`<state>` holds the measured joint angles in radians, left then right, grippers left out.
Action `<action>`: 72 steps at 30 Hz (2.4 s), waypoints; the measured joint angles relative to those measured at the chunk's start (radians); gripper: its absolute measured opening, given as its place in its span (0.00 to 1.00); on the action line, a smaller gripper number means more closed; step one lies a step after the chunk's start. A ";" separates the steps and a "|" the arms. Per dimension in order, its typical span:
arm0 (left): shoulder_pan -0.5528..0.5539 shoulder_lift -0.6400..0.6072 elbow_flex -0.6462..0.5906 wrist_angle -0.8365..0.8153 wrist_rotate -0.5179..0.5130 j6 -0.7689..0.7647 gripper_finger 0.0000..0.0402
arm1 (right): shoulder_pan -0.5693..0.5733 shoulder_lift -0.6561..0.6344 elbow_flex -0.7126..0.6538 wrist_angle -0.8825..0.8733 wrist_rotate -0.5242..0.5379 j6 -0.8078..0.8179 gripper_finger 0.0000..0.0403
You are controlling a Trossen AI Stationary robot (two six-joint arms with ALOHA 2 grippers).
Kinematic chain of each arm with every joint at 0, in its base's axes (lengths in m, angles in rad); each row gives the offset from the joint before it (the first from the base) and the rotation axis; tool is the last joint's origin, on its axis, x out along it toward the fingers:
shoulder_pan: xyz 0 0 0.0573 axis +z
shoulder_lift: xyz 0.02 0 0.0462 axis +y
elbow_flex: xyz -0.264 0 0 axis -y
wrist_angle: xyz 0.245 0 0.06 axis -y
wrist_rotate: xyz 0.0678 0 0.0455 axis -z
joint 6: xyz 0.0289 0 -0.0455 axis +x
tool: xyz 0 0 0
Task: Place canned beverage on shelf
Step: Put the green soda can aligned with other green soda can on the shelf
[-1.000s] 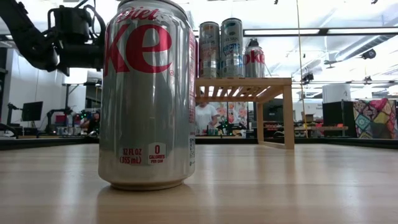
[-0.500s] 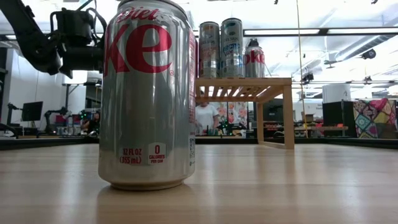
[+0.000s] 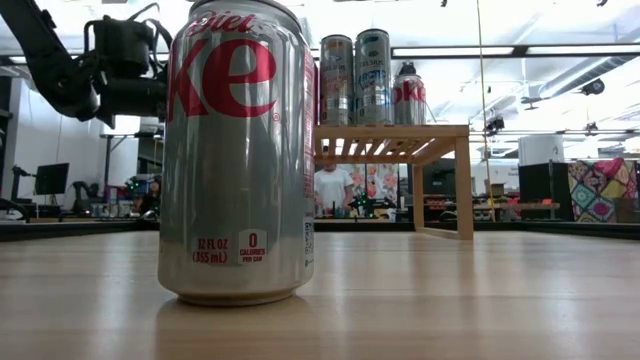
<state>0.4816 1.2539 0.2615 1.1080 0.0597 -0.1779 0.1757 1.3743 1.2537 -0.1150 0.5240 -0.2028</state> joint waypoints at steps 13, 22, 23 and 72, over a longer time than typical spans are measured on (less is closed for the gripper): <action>0.000 -0.029 -0.001 -0.039 0.036 -0.016 0.90 | 0.000 0.000 0.000 0.000 0.000 0.006 0.82; 0.000 -0.116 -0.002 -0.160 0.037 0.014 0.90 | 0.000 0.000 0.000 0.000 0.000 0.013 0.82; 0.000 -0.132 -0.002 -0.174 0.037 0.018 0.90 | 0.000 0.000 0.000 0.000 0.000 0.017 0.82; -0.107 -0.418 -0.001 -0.528 -0.051 0.066 0.00 | 0.003 0.000 0.011 -0.037 0.000 0.150 0.82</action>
<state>0.3748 0.8364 0.2607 0.5799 0.0086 -0.1123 0.1787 1.3746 1.2644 -0.1516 0.5240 -0.0525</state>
